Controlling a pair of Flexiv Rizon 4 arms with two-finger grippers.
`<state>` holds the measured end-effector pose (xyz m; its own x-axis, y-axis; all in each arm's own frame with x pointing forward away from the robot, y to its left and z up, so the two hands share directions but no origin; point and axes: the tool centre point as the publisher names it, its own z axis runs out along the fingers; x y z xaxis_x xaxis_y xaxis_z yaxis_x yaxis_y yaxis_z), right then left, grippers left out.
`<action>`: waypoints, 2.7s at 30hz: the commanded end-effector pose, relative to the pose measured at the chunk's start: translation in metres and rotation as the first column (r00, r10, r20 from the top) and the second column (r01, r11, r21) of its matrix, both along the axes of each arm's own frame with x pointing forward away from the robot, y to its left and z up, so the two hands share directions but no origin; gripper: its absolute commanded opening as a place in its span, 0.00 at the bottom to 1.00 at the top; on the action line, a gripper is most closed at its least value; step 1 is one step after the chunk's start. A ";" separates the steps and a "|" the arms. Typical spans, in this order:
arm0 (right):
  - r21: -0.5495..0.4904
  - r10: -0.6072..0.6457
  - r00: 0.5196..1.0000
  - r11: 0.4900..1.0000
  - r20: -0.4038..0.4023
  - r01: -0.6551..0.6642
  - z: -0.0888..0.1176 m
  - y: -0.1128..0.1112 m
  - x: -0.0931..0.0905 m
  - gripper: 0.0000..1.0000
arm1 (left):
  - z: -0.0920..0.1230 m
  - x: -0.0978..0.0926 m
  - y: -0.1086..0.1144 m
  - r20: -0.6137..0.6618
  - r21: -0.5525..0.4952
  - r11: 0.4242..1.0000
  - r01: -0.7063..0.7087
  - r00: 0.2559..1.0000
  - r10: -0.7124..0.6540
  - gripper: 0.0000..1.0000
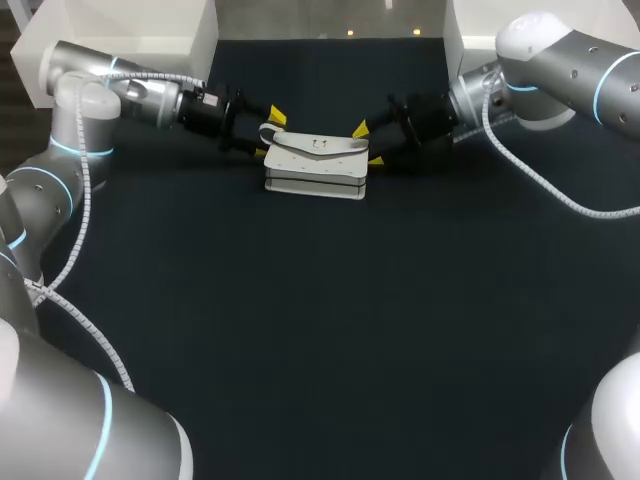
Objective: Pick up the bag, open it, inspect its contents, close it, and place it on the opposite side
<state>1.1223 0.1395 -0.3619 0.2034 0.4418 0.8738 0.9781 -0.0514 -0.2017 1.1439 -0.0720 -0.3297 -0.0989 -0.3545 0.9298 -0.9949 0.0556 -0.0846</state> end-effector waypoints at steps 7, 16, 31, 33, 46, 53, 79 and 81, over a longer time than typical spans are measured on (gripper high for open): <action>-0.051 -0.026 1.000 0.998 0.016 0.027 0.011 -0.008 -0.023 0.85 | 0.027 -0.025 0.033 0.040 0.082 0.996 -0.034 0.999 0.031 1.00; -0.066 -0.019 0.999 0.998 0.035 0.022 0.015 -0.002 -0.040 0.43 | 0.028 -0.025 0.056 0.029 0.163 0.985 -0.055 0.998 0.051 1.00; -0.014 -0.024 1.000 1.000 -0.008 0.024 -0.002 0.008 -0.042 0.36 | 0.031 -0.027 0.072 0.027 0.176 0.981 -0.078 0.997 0.074 1.00; -0.005 -0.037 0.999 0.999 -0.006 0.036 -0.002 0.009 -0.041 0.34 | 0.030 -0.027 0.073 0.028 0.178 0.981 -0.079 0.997 0.076 1.00; -0.014 -0.108 0.994 0.994 -0.023 0.108 -0.004 0.014 -0.033 0.01 | 0.029 -0.028 0.083 0.035 0.194 0.975 -0.111 0.994 0.106 1.00; -0.004 -0.070 0.998 0.998 -0.008 0.070 -0.002 0.002 -0.029 0.00 | 0.030 -0.027 0.090 0.036 0.233 0.970 -0.071 0.997 0.065 1.00; -0.007 0.073 0.997 0.997 -0.021 -0.073 0.004 -0.098 -0.009 0.00 | 0.045 -0.045 0.123 -0.128 0.627 0.745 0.228 0.973 -0.190 1.00; -0.007 0.073 0.997 0.997 -0.021 -0.073 0.004 -0.098 -0.009 0.00 | 0.045 -0.045 0.123 -0.128 0.627 0.745 0.228 0.973 -0.190 1.00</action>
